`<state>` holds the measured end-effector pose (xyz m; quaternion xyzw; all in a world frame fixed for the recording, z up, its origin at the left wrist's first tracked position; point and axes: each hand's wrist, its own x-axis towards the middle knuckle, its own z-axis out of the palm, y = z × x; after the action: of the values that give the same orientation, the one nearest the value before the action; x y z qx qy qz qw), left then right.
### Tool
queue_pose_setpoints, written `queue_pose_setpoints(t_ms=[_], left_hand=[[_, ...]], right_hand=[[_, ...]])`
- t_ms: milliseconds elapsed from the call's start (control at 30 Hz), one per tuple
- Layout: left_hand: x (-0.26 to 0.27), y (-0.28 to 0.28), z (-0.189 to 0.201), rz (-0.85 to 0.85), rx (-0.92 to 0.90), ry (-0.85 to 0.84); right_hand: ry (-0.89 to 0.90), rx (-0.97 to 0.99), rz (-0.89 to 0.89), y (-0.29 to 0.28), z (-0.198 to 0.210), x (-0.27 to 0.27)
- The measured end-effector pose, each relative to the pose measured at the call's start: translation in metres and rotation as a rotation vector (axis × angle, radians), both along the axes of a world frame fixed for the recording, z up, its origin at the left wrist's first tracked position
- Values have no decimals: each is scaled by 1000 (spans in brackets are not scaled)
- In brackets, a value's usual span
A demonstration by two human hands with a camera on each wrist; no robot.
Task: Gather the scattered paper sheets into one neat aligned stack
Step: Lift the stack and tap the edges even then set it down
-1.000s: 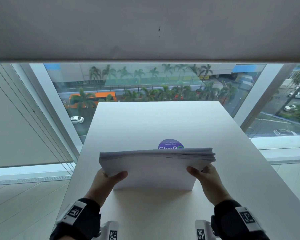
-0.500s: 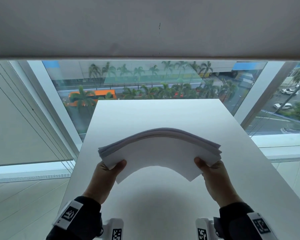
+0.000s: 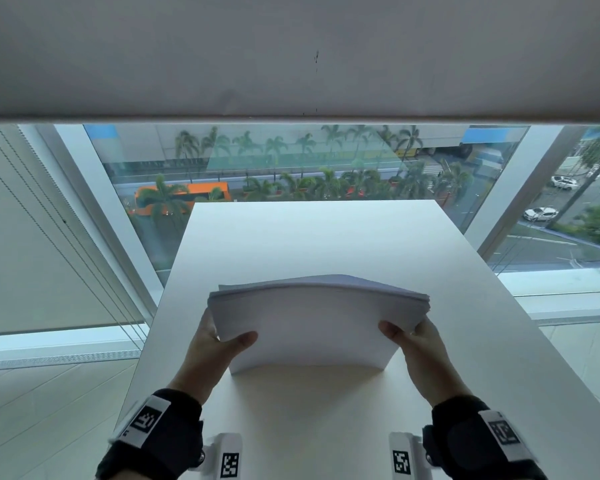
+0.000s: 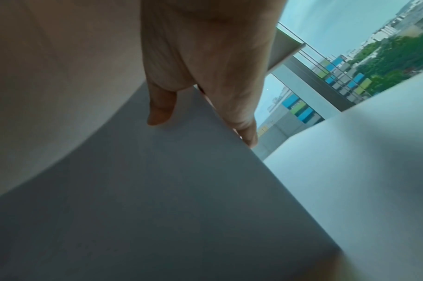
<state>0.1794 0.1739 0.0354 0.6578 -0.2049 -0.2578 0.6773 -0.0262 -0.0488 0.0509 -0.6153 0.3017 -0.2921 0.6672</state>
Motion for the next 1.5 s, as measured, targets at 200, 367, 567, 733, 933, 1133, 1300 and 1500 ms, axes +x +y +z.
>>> queue_pose_setpoints(t_ms=[200, 367, 567, 733, 933, 1133, 1300, 1500], left_hand=[[6, -8, -13, -70, 100, 104], [2, -12, -19, 56, 75, 143], [-11, -10, -8, 92, -8, 54], [-27, -4, -14, 98, -61, 50], [-27, -2, -14, 88, 1, 86], [-30, -9, 2, 192, -27, 41], [-31, -6, 12, 153, -28, -54], [-28, -6, 7, 180, 45, -29]], right_hand=[[132, 99, 47, -2, -30, 4], [144, 72, -28, 6, -35, 6], [105, 52, -56, 16, -26, 0], [29, 67, -69, 22, -22, 3], [35, 39, -65, 23, -23, 2], [2, 61, -109, 27, -5, 6], [25, -3, -72, 17, 5, 2], [57, 10, -42, 19, 0, 2]])
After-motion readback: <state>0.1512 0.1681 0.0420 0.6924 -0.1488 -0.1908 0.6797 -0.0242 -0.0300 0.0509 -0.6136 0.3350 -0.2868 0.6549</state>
